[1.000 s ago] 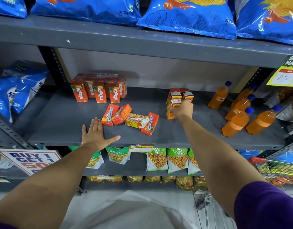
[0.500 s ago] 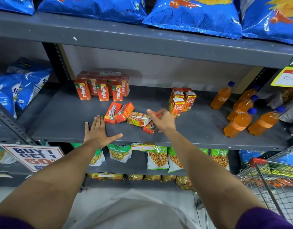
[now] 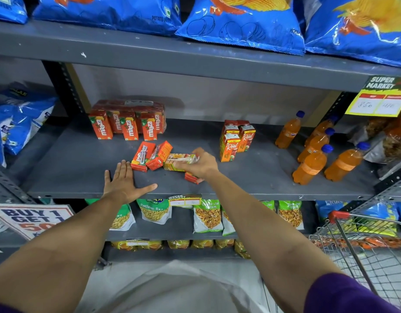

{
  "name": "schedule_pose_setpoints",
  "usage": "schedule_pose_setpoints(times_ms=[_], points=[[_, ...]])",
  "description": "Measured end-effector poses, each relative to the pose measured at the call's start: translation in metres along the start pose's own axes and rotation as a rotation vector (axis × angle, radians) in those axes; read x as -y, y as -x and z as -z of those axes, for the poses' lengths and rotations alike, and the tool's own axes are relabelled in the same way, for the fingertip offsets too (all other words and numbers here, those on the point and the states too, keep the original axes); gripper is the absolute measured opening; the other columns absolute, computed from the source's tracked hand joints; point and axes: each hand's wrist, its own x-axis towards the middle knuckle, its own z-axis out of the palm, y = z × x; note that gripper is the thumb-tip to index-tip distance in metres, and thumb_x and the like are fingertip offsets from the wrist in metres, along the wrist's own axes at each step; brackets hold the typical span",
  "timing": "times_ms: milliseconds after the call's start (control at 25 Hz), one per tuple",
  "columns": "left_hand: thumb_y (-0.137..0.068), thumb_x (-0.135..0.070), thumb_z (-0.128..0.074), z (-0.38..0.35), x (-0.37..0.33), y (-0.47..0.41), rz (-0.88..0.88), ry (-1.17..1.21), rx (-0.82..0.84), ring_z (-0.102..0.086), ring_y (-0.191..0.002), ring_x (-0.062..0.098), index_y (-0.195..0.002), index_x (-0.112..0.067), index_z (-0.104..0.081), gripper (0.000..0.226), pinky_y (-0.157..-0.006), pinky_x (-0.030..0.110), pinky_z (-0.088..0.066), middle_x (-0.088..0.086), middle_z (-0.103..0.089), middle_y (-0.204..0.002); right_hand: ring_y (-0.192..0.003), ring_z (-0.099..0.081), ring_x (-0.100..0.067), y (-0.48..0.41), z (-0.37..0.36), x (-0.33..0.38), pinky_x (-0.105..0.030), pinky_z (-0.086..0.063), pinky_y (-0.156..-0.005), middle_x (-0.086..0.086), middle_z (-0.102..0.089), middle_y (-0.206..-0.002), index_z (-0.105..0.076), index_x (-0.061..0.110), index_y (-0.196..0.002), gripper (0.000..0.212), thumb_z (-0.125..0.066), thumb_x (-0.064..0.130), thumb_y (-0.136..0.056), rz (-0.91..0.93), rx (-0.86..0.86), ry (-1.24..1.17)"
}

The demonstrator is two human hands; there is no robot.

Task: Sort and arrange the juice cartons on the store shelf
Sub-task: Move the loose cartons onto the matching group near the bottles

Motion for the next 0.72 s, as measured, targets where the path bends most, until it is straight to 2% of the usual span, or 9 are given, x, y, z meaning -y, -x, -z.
schedule_pose_setpoints(times_ms=[40, 160, 280, 400, 480, 560, 720], points=[[-0.059, -0.094, -0.026, 0.0, 0.0, 0.0, 0.001, 0.003, 0.003, 0.015, -0.149, 0.021, -0.15, -0.01, 0.013, 0.129, -0.119, 0.053, 0.007, 0.007, 0.016, -0.161, -0.107, -0.06, -0.025, 0.002, 0.0, -0.001, -0.036, -0.056, -0.08, -0.006, -0.062, -0.12, -0.053, 0.017, -0.122, 0.075, -0.077, 0.058, -0.064, 0.053, -0.02, 0.061], [-0.058, -0.094, -0.025, 0.001, 0.0, 0.0, 0.001, 0.019, 0.011, 0.015, -0.149, 0.02, -0.15, -0.01, 0.014, 0.131, -0.119, 0.053, 0.007, 0.007, 0.016, -0.161, -0.102, -0.064, -0.023, 0.002, 0.006, -0.007, -0.035, -0.057, -0.079, -0.005, -0.064, -0.117, -0.057, 0.02, -0.12, 0.06, -0.082, 0.04, -0.069, 0.112, -0.061, -0.03], [-0.055, -0.094, -0.024, 0.0, 0.0, 0.0, -0.001, 0.023, 0.015, 0.015, -0.149, 0.02, -0.15, -0.01, 0.014, 0.132, -0.119, 0.052, 0.008, 0.007, 0.016, -0.161, -0.09, -0.07, -0.028, 0.002, 0.021, -0.017, -0.044, -0.061, -0.074, -0.007, -0.063, -0.107, -0.056, 0.024, -0.116, 0.049, -0.081, 0.016, -0.074, 0.19, 0.076, -0.274], [-0.056, -0.094, -0.025, 0.0, -0.001, 0.0, -0.002, 0.031, 0.012, 0.016, -0.149, 0.02, -0.15, -0.01, 0.015, 0.132, -0.119, 0.052, 0.008, 0.007, 0.016, -0.161, -0.067, -0.07, -0.014, 0.001, 0.047, -0.023, -0.031, -0.061, -0.061, -0.012, -0.061, -0.106, -0.057, 0.021, -0.114, 0.042, -0.066, -0.005, -0.082, 0.246, 0.19, -0.402], [-0.058, -0.094, -0.027, 0.0, -0.001, 0.001, -0.001, 0.033, 0.009, 0.015, -0.149, 0.02, -0.15, -0.01, 0.014, 0.131, -0.119, 0.052, 0.008, 0.007, 0.016, -0.162, -0.054, -0.064, -0.008, -0.001, 0.068, -0.027, -0.026, -0.058, -0.051, -0.011, -0.062, -0.104, -0.059, 0.023, -0.11, 0.04, -0.058, -0.009, -0.084, 0.273, 0.159, -0.335], [-0.058, -0.093, -0.027, 0.001, -0.001, 0.001, -0.005, 0.035, 0.008, 0.015, -0.149, 0.02, -0.15, -0.011, 0.014, 0.13, -0.119, 0.052, 0.008, 0.007, 0.016, -0.162, -0.052, -0.059, -0.011, -0.003, 0.087, -0.032, -0.023, -0.052, -0.043, -0.01, -0.061, -0.102, -0.059, 0.025, -0.106, 0.041, -0.054, -0.009, -0.084, 0.286, 0.098, -0.279], [-0.057, -0.093, -0.026, 0.001, -0.001, 0.002, -0.01, 0.031, 0.01, 0.014, -0.149, 0.021, -0.15, -0.01, 0.014, 0.131, -0.119, 0.052, 0.008, 0.008, 0.015, -0.162, -0.07, -0.062, -0.018, -0.009, 0.125, -0.053, -0.028, -0.049, -0.046, -0.004, -0.061, -0.101, -0.061, 0.025, -0.103, 0.039, -0.055, -0.007, -0.082, 0.27, 0.067, -0.175]])
